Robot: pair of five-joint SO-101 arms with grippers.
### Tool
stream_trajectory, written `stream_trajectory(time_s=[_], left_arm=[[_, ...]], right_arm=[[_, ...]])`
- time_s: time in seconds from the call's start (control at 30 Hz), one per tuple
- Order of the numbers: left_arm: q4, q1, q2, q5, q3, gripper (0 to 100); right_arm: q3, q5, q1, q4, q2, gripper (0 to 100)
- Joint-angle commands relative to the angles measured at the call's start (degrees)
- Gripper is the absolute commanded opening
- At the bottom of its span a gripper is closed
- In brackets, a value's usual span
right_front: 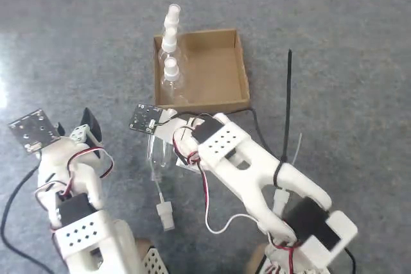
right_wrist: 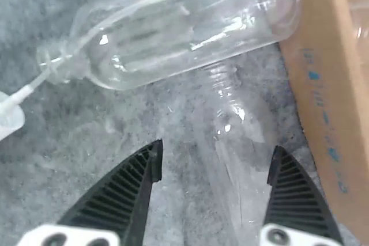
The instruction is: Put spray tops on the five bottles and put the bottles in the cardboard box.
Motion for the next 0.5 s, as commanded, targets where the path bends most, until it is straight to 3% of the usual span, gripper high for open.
stream_trajectory(time_s=[0.0, 0.23, 0.47], left_arm=[[-1.8, -0.1, -0.7, -0.4, -0.5, 22], [-1.8, -0.1, -0.7, -0.4, -0.5, 22], [-1.8, -0.1, -0.7, -0.4, -0.4, 22]], right_arm=[[-4.3, 0.9, 1.8, 0.1, 1.3, 24.7], [-6.2, 1.1, 3.1, 0.6, 6.1, 24.6], [-6.2, 7.8, 3.2, 6.0, 6.2, 24.6]])
